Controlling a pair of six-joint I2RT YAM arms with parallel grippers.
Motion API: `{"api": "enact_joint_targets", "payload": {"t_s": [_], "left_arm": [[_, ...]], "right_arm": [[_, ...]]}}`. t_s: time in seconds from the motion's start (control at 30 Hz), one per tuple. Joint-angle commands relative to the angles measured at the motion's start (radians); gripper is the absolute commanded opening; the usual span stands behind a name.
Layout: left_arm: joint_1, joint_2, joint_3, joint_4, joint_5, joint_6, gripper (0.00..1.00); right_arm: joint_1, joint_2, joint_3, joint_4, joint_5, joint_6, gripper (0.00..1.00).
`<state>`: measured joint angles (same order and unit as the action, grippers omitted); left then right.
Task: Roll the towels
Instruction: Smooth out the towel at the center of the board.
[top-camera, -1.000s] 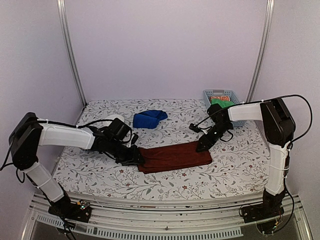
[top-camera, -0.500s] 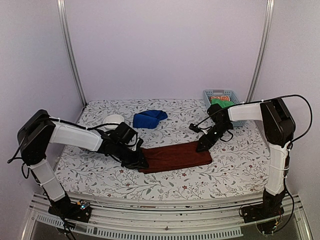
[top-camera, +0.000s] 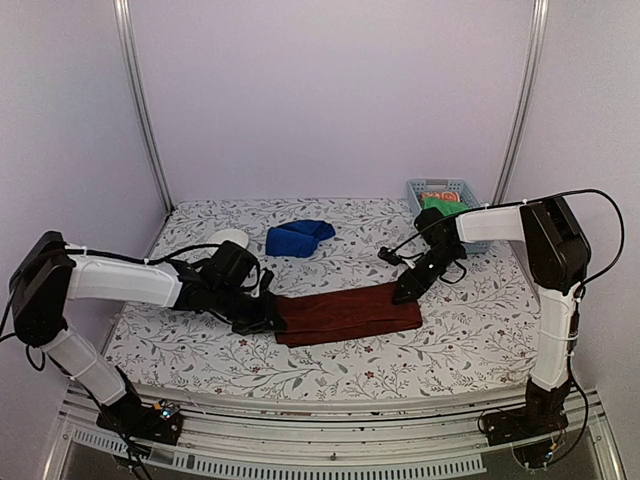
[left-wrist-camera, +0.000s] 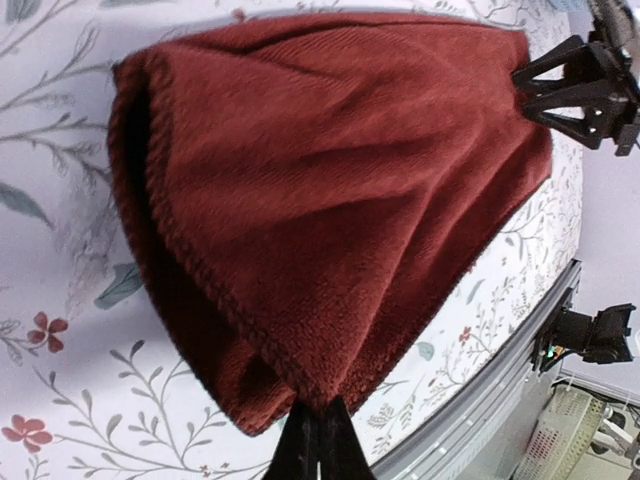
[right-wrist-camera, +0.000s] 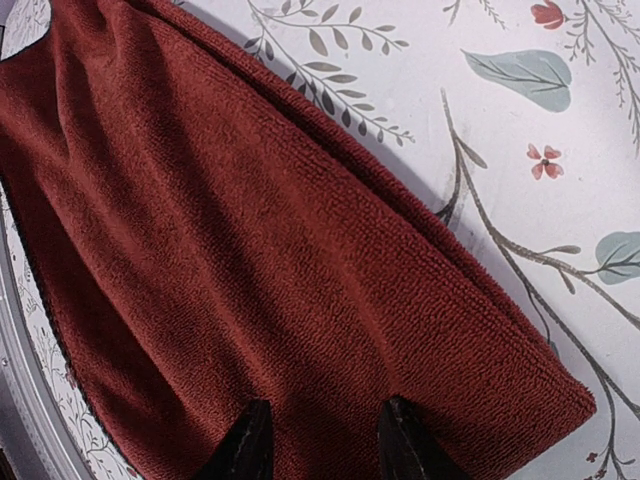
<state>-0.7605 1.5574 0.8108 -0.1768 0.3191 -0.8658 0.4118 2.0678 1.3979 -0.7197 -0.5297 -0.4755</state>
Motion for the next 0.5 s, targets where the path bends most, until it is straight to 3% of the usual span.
{"api": "enact_joint_targets", "payload": {"t_s": [0.0,0.13,0.33,0.47], "left_arm": [[-0.011,0.011,-0.069,-0.003,0.016,-0.035,0.00],[-0.011,0.041,-0.077,0.017,0.052,-0.029,0.01],[-0.001,-0.008,0.013,-0.152,-0.062,0.059,0.30],[0.044,-0.033,0.051,-0.205,-0.147,0.117,0.35]], "right_arm": [[0.000,0.019,-0.016,-0.045,0.030,0.002,0.38],[0.000,0.026,-0.014,-0.050,0.025,0.002,0.38],[-0.001,0.013,-0.013,-0.057,0.018,-0.003,0.38],[0.000,0.007,-0.012,-0.062,0.025,-0.005,0.38]]}}
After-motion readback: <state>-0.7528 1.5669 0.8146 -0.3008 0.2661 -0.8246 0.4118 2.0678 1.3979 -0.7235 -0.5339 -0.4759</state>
